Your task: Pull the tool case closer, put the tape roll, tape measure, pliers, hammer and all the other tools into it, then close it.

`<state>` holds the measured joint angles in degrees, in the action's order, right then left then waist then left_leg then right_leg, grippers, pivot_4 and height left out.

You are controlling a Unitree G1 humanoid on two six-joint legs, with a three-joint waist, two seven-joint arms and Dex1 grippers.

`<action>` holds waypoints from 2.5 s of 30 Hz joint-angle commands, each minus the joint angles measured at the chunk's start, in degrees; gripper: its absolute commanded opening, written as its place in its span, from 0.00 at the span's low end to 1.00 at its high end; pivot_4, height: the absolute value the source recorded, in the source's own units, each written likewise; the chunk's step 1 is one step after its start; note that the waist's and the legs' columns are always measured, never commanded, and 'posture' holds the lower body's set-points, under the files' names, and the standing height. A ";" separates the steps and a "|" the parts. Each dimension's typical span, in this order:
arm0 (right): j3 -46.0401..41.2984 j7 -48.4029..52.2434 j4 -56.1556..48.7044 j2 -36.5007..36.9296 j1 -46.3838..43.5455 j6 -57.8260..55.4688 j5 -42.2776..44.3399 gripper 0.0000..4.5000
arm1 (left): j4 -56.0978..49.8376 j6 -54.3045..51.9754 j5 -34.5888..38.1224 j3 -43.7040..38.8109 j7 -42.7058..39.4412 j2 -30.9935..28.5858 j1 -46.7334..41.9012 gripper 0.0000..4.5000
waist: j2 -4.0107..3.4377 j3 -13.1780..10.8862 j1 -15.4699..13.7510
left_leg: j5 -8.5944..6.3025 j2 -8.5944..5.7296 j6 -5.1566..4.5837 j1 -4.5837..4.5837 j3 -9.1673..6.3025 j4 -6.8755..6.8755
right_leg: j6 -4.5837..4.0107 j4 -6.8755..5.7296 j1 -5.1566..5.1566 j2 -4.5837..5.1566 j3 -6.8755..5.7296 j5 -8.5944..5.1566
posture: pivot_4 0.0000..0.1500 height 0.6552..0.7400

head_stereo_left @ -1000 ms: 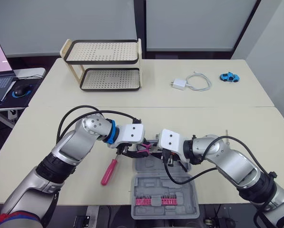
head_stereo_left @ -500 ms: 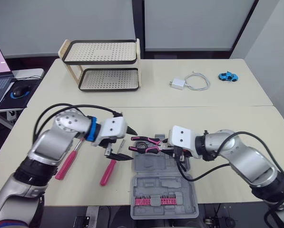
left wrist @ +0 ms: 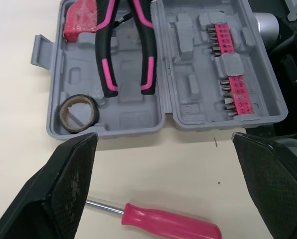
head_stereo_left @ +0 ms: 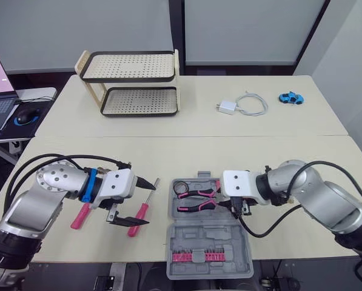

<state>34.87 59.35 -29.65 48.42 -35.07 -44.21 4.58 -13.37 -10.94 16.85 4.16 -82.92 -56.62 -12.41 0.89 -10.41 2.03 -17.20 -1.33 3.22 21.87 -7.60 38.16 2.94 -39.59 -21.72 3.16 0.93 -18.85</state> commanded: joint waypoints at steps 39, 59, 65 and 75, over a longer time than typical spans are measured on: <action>3.47 1.69 16.06 -12.39 3.64 11.25 -10.64 0.34 | -2.99 1.99 0.36 0.09 3.28 -0.46 2.13 1.00 | -0.01 0.01 0.66 | 0.00 -0.03 0.01 -0.10 0.01 0.00 | 0.00 -0.31 -0.08 -0.06 -0.01 0.00 | 1.00 1.00; -8.07 -4.37 11.52 -20.26 8.17 10.26 -1.92 0.34 | -3.96 -0.02 1.66 -0.83 5.29 0.04 2.52 1.00 | -0.01 0.01 1.10 | 0.12 -0.03 0.21 -0.08 -0.02 0.00 | 0.00 -0.34 -0.07 -0.04 -0.01 0.00 | 1.00 1.00; -5.74 -7.17 16.50 -22.60 9.36 11.96 -3.91 0.01 | -3.90 0.42 1.38 -0.66 5.08 -0.23 2.54 1.00 | -0.01 0.01 1.18 | 0.12 -0.06 0.22 -0.11 -0.01 -0.01 | 0.00 -0.38 -0.08 -0.07 -0.01 0.00 | 1.00 1.00; -2.24 -7.55 21.97 -23.15 8.30 10.60 -7.24 0.01 | -4.23 0.09 1.27 -0.64 5.34 -0.30 2.45 1.00 | -0.01 0.02 1.22 | 0.13 -0.05 0.23 -0.12 -0.01 -0.01 | 0.00 -0.38 -0.08 -0.07 0.00 0.00 | 1.00 1.00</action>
<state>32.32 52.16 -8.31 25.65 -26.29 -33.11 -1.89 -15.62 -10.84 17.60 4.37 -77.99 -56.63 -9.76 0.88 -10.39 3.26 -17.07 -1.38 3.46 21.75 -7.61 38.15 2.93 -39.97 -21.80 3.08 0.93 -18.85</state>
